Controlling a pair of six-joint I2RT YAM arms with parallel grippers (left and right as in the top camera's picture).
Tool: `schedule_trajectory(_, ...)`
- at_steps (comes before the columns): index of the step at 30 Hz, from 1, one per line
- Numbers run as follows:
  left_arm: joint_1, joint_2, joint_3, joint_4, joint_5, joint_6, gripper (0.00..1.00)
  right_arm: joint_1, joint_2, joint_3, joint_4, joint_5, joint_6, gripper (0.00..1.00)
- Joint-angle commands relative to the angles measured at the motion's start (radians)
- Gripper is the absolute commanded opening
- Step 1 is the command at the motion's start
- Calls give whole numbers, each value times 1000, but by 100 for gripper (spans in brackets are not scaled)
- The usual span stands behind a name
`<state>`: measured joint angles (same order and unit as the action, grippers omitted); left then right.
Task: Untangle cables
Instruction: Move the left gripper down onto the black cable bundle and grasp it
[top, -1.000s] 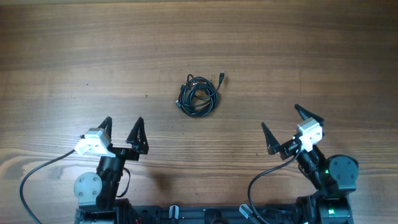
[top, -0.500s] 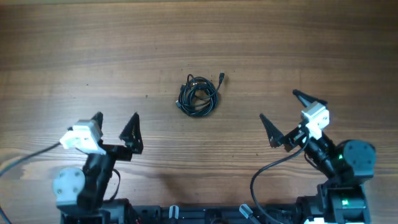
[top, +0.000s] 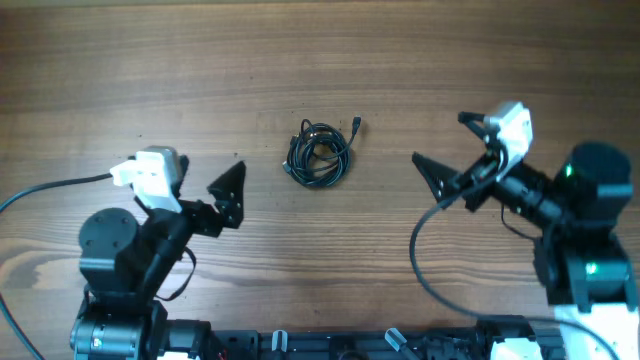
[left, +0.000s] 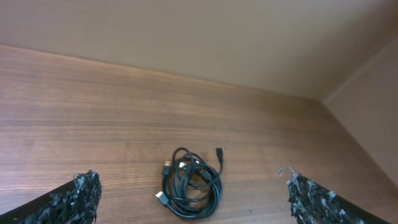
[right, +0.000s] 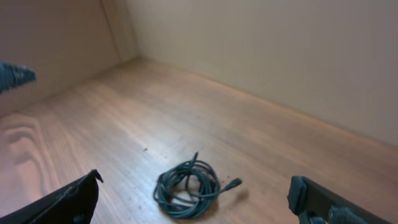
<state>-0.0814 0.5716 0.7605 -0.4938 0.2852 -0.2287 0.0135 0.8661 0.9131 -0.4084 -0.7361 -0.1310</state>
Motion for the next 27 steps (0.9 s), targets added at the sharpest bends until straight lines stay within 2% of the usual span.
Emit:
schedule_trajectory(1,-136,15,25,6,-186,17,100,-2,113,136,-83,-36,0,100)
schedule_trajectory(6,-301,117,71,10,-327,23,100,-2,256,259,-181,-50,0,100)
schedule_trajectory(10,-352,259,176,6,-322,65,100,-2,289,274,-196,-56,0,100)
schedule_trajectory(17,-352,561,420,-116,-156,65,100,-2,289,272,-229,-51,3,100)
schedule_trajectory(21,-352,666,422,-125,-3,64,100,-2,289,272,-269,-51,2,100)
schedule_trajectory(24,-352,699,422,-150,-1,65,100,-2,290,272,-278,-18,1,100)
schedule_trajectory(27,-342,712,422,-93,-5,65,100,-2,297,272,-278,51,30,100)
